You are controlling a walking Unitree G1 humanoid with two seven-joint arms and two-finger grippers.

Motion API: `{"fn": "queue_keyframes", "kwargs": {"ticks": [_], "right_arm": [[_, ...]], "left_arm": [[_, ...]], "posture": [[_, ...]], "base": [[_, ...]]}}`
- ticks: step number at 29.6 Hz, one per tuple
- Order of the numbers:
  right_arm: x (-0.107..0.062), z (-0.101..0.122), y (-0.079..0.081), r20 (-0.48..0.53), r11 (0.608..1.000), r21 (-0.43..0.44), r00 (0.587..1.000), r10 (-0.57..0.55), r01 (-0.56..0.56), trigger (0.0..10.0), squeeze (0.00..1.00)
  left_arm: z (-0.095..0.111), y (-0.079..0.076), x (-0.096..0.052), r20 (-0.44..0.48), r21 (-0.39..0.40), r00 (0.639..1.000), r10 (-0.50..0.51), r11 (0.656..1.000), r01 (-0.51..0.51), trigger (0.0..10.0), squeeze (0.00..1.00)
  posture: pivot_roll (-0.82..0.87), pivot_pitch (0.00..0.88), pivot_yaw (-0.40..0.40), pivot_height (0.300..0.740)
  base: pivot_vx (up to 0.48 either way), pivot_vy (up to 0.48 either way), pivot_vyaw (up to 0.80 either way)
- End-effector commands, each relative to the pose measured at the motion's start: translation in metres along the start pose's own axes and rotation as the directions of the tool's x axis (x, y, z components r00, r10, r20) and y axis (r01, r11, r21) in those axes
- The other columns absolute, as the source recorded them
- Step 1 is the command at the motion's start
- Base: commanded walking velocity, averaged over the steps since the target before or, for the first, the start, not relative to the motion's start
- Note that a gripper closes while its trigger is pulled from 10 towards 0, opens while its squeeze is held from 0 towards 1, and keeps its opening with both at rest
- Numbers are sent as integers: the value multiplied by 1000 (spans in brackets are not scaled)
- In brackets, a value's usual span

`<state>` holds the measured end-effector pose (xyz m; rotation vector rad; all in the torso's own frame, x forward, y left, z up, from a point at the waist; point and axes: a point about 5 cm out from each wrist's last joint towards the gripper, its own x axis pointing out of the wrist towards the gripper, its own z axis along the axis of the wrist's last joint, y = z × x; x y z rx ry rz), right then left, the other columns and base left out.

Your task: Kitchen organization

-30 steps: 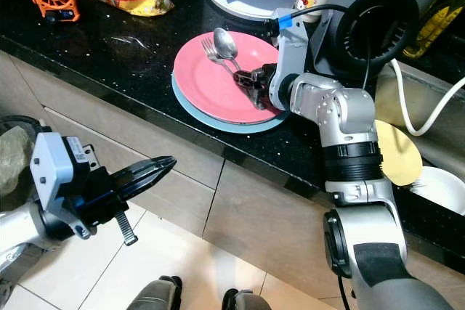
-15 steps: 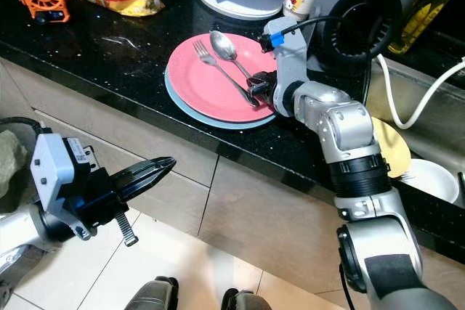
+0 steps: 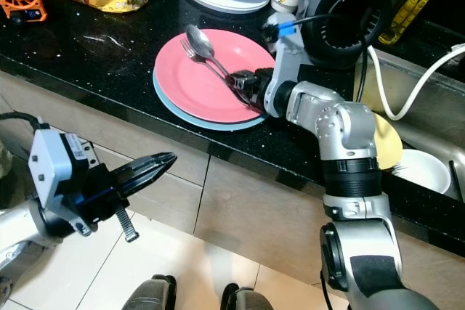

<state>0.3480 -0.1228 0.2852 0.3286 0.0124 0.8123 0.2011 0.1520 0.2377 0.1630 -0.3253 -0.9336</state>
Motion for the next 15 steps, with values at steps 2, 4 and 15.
{"fn": "queue_keyframes", "kwargs": {"ticks": [2,4,15], "right_arm": [[-16,6,-1,99,999,-18,994,51,-49,0,0],[-21,5,-2,137,998,-10,989,55,-54,0,0],[-26,-15,-13,53,986,-148,996,-75,82,10000,0]], "left_arm": [[4,-1,3,30,-8,999,-13,1000,13,10000,0],[5,2,3,27,6,1000,-17,1000,17,10000,0],[10,13,3,23,39,999,-28,999,27,10000,0]], "posture": [[169,129,-134,740],[174,123,-126,740],[174,108,-103,740]], "base": [[0,0,0],[0,0,0],[0,0,0]]}}
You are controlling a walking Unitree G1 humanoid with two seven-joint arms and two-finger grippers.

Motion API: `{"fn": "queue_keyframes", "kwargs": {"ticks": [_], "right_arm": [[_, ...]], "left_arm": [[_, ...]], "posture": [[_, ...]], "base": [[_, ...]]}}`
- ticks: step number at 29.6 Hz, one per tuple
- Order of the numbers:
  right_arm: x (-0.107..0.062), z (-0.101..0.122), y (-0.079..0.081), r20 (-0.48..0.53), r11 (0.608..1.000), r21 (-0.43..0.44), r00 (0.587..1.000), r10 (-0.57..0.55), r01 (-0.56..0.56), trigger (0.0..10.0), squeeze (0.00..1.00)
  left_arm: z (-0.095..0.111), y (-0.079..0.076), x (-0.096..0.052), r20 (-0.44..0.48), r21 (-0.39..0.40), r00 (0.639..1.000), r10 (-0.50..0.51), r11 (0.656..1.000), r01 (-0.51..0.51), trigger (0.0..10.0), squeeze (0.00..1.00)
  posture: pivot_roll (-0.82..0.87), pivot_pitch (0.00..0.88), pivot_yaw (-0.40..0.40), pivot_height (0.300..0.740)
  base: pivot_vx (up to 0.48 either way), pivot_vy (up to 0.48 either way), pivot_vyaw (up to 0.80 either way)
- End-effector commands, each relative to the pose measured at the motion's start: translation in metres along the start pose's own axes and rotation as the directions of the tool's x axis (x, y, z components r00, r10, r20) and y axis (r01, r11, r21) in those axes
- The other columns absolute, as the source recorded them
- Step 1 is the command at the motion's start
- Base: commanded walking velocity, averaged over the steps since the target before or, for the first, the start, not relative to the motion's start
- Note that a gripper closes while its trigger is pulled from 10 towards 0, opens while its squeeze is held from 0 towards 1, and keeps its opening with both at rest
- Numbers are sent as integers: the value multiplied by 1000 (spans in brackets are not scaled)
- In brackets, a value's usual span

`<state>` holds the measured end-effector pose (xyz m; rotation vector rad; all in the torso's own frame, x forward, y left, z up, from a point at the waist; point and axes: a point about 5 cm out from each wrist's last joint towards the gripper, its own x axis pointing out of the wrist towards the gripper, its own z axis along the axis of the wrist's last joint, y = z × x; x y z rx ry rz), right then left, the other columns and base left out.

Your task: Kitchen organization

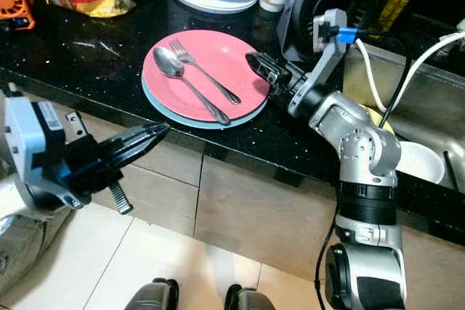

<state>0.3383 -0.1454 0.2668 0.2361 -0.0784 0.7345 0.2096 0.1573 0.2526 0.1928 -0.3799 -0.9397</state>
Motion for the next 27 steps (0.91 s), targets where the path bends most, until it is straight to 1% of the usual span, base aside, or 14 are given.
{"fn": "queue_keyframes", "kwargs": {"ticks": [1,2,3,4,5,6,11,15,16,17,18,19,20,27], "right_arm": [[0,-6,4,-47,998,-67,999,-4,1,10000,0],[1,-7,9,-56,997,-71,998,33,-37,10000,0],[5,-6,20,-48,994,-58,995,87,-89,10000,306],[7,-4,27,-36,991,-47,992,123,-124,10000,306],[11,-4,37,-36,986,-44,986,160,-161,10000,1000],[11,-4,37,-36,986,-44,986,160,-161,10000,1000],[30,-15,70,-93,960,-69,960,263,-270,10000,1000],[38,-23,80,-134,951,-106,952,276,-291,10000,1000],[46,-28,86,-160,950,-140,953,257,-280,10000,1000],[46,-28,86,-160,950,-140,953,257,-280,10000,1000],[51,-32,88,-177,954,-150,957,231,-258,10000,43],[53,-33,88,-184,958,-149,959,217,-246,10000,43],[55,-34,89,-191,960,-150,959,208,-238,10000,0],[62,-31,86,-198,969,-173,970,144,-179,10000,0]], "left_arm": [[-1,-1,0,-13,-12,1000,-22,1000,22,10000,0],[-2,-1,0,-15,-14,1000,-24,1000,24,10000,0],[-3,-1,0,-17,-16,1000,-25,1000,25,10000,0],[-3,-1,0,-17,-17,1000,-25,1000,25,10000,0],[-4,-1,0,-20,-17,999,-25,1000,25,10000,0],[-4,-1,0,-20,-17,999,-25,1000,25,10000,0],[-10,-4,-5,-49,-29,999,-17,999,16,10000,0],[-13,-5,-10,-76,-32,997,-6,999,3,10000,0],[-14,-3,-15,-95,-25,995,18,999,-20,10000,0],[-14,-3,-15,-95,-25,995,18,999,-20,10000,0],[-14,-2,-18,-104,-17,994,32,999,-34,10000,0],[-14,-1,-19,-105,-14,994,36,999,-38,10000,0],[-13,-1,-19,-107,-11,994,40,999,-41,10000,0],[-12,-3,-19,-106,-7,994,41,999,-42,10000,0]], "posture": [[174,108,-103,740],[171,102,-107,740],[172,103,-108,740],[172,103,-108,740],[170,103,-113,740],[170,103,-113,740],[174,111,-126,740],[179,115,-134,740],[182,121,-138,740],[182,121,-138,740],[187,124,-143,740],[187,124,-143,740],[190,128,-145,740],[194,133,-145,740]], "base": [[0,0,0],[0,0,0],[0,0,0],[0,0,0],[0,0,0],[0,0,0],[0,0,0],[0,0,0],[0,0,0],[0,0,0],[0,0,0],[0,0,0],[0,0,0],[0,0,0]]}}
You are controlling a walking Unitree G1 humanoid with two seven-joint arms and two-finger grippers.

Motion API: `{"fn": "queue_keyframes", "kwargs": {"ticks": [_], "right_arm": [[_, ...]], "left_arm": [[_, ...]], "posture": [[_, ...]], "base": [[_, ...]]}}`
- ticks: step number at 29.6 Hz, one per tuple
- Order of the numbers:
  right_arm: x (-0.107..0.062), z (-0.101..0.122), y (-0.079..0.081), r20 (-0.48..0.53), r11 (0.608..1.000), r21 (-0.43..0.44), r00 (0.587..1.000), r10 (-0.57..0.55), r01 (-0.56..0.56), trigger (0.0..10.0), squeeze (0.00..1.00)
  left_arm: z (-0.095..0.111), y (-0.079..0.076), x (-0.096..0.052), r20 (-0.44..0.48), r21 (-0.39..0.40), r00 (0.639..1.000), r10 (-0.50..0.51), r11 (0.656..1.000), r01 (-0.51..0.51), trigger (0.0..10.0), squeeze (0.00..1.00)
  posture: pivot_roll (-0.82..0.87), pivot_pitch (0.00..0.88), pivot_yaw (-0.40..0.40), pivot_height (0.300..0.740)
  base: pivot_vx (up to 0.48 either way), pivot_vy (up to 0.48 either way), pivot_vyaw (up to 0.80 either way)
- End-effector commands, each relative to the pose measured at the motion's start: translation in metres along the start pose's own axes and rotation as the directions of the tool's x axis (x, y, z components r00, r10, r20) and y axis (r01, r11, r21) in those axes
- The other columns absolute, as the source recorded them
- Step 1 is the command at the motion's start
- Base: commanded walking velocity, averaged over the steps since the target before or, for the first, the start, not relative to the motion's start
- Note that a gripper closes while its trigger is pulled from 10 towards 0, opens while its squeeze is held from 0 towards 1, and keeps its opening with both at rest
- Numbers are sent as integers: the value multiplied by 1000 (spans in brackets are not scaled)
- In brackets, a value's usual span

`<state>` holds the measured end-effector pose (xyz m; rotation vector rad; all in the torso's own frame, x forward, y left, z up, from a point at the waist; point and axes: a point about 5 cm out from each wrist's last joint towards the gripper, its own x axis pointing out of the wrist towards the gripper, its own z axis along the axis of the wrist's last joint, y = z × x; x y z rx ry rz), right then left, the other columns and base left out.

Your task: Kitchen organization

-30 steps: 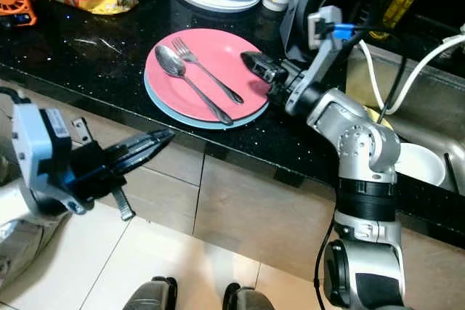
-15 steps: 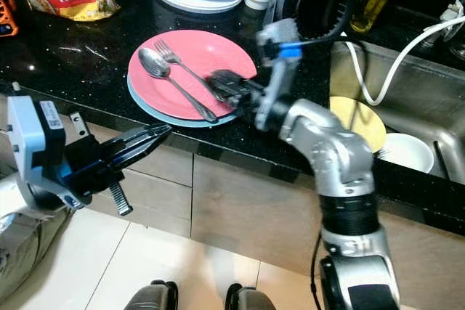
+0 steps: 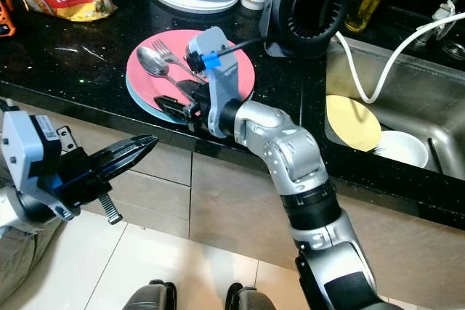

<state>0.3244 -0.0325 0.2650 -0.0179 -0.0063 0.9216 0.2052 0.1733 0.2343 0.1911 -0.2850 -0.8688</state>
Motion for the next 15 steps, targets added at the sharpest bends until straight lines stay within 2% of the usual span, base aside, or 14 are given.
{"fn": "queue_keyframes", "kwargs": {"ticks": [1,7,10,14,15], "right_arm": [[-1,-2,-5,-25,999,2,999,-35,35,10000,0],[-2,-7,-15,-135,991,-47,983,-127,122,10000,0],[-5,-11,-15,-208,989,-95,969,-131,113,10000,0],[-9,-14,-12,-264,991,-110,959,-107,80,10000,0],[-9,-15,-13,-281,990,-115,954,-108,78,8431,0]], "left_arm": [[3,-4,0,-14,26,1000,-23,999,23,10000,0],[5,-5,0,-11,25,1000,-25,999,26,10000,0],[5,-6,1,-11,23,1000,-28,999,28,10000,0],[6,-6,1,-9,21,1000,-30,999,30,10000,0],[5,-6,2,-10,20,999,-31,999,31,10000,0]], "posture": [[194,133,-145,740],[191,142,-144,740],[189,145,-144,740],[183,145,-146,740],[181,144,-147,740]], "base": [[0,0,0],[0,0,0],[0,0,0],[0,0,0],[0,0,0]]}}
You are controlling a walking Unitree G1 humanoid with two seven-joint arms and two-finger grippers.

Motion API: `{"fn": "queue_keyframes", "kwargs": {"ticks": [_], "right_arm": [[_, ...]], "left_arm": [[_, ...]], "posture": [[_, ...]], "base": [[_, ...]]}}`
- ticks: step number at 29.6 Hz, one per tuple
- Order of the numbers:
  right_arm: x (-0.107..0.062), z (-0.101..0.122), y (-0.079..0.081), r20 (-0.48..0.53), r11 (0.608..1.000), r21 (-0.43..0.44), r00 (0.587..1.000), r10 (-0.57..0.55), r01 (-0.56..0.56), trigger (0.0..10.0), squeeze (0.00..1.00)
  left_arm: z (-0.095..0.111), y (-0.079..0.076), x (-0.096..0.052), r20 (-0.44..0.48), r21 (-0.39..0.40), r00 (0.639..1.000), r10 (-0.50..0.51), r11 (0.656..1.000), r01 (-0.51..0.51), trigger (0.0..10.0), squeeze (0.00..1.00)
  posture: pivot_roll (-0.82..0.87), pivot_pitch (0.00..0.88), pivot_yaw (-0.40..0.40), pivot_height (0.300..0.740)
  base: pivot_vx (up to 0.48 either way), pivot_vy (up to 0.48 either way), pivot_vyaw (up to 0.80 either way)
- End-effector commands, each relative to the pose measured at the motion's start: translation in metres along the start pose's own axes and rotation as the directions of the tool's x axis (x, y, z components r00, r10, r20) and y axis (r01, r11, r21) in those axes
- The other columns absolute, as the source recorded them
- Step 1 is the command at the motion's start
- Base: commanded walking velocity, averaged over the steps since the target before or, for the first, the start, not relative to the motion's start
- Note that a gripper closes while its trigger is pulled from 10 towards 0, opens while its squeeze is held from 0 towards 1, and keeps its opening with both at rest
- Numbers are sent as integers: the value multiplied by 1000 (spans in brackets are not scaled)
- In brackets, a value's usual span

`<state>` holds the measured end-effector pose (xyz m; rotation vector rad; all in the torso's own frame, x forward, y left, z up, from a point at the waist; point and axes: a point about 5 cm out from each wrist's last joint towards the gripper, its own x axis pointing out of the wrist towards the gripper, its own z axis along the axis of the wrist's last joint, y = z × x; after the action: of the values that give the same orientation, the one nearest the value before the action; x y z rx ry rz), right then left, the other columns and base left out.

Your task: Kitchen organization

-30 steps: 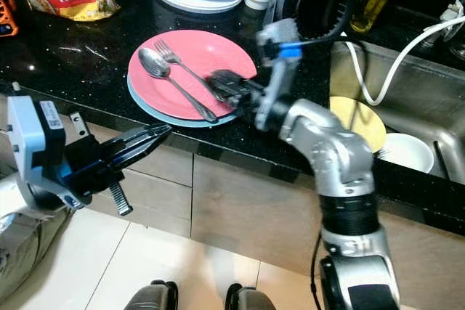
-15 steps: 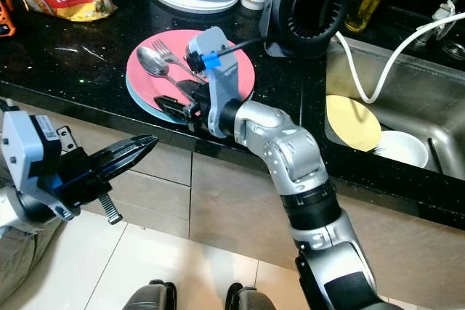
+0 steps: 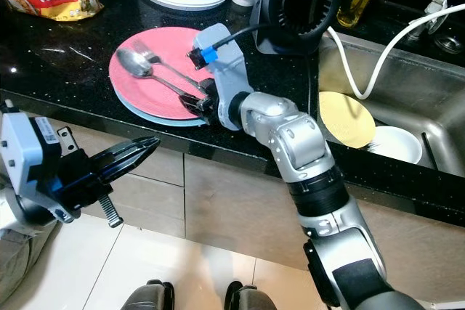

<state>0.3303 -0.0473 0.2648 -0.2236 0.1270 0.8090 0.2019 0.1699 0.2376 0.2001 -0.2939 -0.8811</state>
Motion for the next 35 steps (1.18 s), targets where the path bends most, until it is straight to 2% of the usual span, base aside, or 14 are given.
{"fn": "queue_keyframes", "kwargs": {"ticks": [1,2,12,16,17,18,20,23,25,27,31,33,34,35], "right_arm": [[2,-16,1,-102,1000,1,995,13,-13,510,0],[2,-17,0,-114,1000,-6,993,7,-7,0,0],[2,-11,-6,-101,999,28,995,-20,23,0,0],[2,1,-7,20,993,121,1000,-2,-1,0,0],[2,1,-7,20,993,121,1000,-2,-1,0,0],[1,9,-8,123,979,195,992,28,-51,0,0],[-3,13,-13,198,963,259,980,21,-73,0,0],[-6,13,-16,243,956,282,970,11,-82,0,0],[-13,14,-21,341,936,329,940,5,-125,0,0],[-15,14,-22,357,933,336,934,3,-132,0,0],[-28,11,-31,465,916,372,884,-44,-150,0,0],[-35,7,-42,482,906,409,869,-114,-109,0,0],[-40,5,-50,487,900,431,857,-169,-67,1804,0],[-44,3,-56,489,895,445,848,-206,-39,1804,0]], "left_arm": [[1,-2,1,-14,9,1000,-19,1000,19,10000,0],[1,-3,2,-14,9,1000,-19,1000,19,10000,0],[2,-3,4,-6,7,1000,-24,1000,24,10000,0],[3,-4,5,-2,7,1000,-26,1000,26,10000,0],[3,-4,5,-2,7,1000,-26,1000,26,10000,0],[4,-3,6,3,7,1000,-25,1000,25,10000,0],[5,-1,8,11,11,1000,-22,1000,22,10000,0],[6,0,10,18,14,1000,-21,1000,21,10000,0],[9,4,12,42,23,999,-10,1000,9,10000,0],[10,5,12,47,25,999,-7,1000,6,10000,0],[17,16,21,107,49,994,29,998,-34,10000,0],[19,22,25,131,51,990,46,997,-53,10000,0],[19,25,28,143,51,988,57,997,-65,10000,0],[20,27,30,149,51,987,64,996,-72,10000,0]], "posture": [[181,144,-147,740],[181,144,-147,740],[182,141,-147,740],[181,138,-143,740],[181,138,-143,740],[180,136,-139,740],[182,136,-138,740],[183,133,-134,740],[185,128,-130,740],[185,128,-130,740],[186,111,-124,740],[180,103,-120,740],[177,101,-119,740],[173,99,-116,740]], "base": [[0,0,0],[0,0,0],[0,0,0],[0,0,0],[0,0,0],[0,0,0],[0,0,0],[0,0,0],[0,0,0],[0,0,0],[0,0,0],[0,0,0],[0,0,0],[0,0,0]]}}
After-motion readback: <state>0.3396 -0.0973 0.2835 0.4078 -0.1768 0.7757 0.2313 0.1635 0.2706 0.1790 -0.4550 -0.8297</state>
